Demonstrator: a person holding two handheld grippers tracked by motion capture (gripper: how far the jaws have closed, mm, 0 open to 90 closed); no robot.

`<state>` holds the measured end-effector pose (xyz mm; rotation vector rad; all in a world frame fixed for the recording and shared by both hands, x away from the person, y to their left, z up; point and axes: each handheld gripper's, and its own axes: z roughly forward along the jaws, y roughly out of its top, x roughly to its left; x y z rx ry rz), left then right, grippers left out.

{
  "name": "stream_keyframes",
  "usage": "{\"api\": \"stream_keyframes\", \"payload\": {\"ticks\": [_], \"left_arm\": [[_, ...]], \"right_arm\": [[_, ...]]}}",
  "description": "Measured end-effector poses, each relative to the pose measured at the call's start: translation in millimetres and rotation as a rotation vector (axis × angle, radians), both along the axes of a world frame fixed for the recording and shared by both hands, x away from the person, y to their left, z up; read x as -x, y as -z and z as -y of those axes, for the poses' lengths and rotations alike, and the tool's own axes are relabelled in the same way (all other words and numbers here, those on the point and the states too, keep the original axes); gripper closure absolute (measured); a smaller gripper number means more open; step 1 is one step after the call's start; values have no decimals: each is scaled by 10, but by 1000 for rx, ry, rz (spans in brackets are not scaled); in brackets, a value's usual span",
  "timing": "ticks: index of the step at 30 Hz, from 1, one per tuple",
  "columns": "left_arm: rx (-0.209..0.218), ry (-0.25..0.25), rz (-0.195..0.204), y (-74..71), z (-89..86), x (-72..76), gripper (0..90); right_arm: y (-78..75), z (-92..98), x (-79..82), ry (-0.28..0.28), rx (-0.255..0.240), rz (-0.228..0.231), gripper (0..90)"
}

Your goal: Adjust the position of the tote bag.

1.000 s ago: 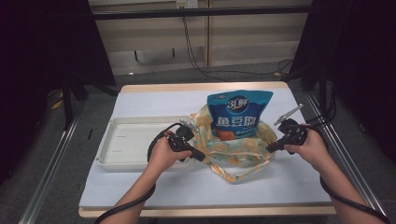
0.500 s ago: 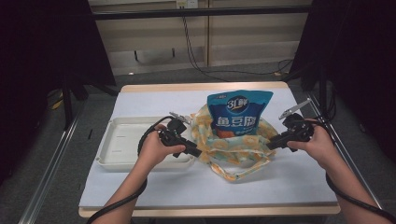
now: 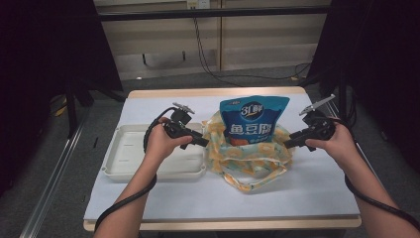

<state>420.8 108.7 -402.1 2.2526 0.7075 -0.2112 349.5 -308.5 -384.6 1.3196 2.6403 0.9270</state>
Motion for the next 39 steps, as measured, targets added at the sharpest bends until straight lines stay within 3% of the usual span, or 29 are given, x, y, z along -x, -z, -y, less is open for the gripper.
{"api": "stream_keyframes", "payload": {"ticks": [1,3,6,7,9,11,16,17,19,20,21,22,25,26,27,28,29,30,31,32,33,35,36,39], "left_arm": [[-3,-10,14,5,7,-23,534],[-7,-21,1,21,26,-74,554],[4,-4,11,31,68,-147,569],[20,-7,10,31,81,-161,586],[0,-13,21,-5,101,-195,643],[21,-4,8,-11,107,-237,713],[31,-8,-6,-62,134,-301,896],[47,-15,-16,-62,142,-313,900],[30,-17,-10,-77,142,-351,900],[48,-39,-19,-71,151,-362,900],[25,-44,-20,-78,140,-387,900],[41,-57,-25,-68,142,-405,900],[33,-79,-34,-31,137,-467,900],[27,-101,-47,-9,134,-488,900],[-2,-84,-44,2,115,-521,900],[9,-112,-58,27,123,-528,900],[-7,-86,-57,44,100,-560,900],[-21,-91,-56,57,100,-565,900],[-1,-131,-80,77,125,-548,900],[2,-130,-91,100,125,-550,900],[-23,-91,-81,113,94,-577,900],[-42,-100,-84,133,82,-570,900],[-27,-117,-98,140,88,-558,900],[-43,-93,-84,118,68,-548,897]], "right_arm": [[1,0,-22,7,4,1,516],[-4,0,-55,17,15,0,514],[-17,1,-117,30,28,6,515],[-16,-2,-143,31,32,2,521],[-10,-11,-185,31,35,4,539],[11,-43,-231,23,26,-8,561],[94,-83,-321,9,33,-40,743],[107,-85,-334,8,32,-45,778],[120,-82,-352,8,30,-49,842],[128,-86,-362,9,23,-54,879],[129,-84,-371,12,25,-55,900],[133,-83,-380,19,26,-60,900],[141,-70,-402,38,34,-59,900],[145,-63,-411,40,34,-59,900],[155,-48,-423,43,36,-56,900],[158,-39,-428,46,38,-61,900],[165,-32,-433,53,40,-61,900],[175,-23,-438,56,41,-58,900],[184,-15,-439,63,42,-61,900],[193,-6,-439,70,44,-62,900],[204,10,-436,76,54,-55,900],[224,39,-431,91,64,-64,900],[239,53,-432,86,63,-58,900],[260,56,-414,88,55,-63,900]]}}
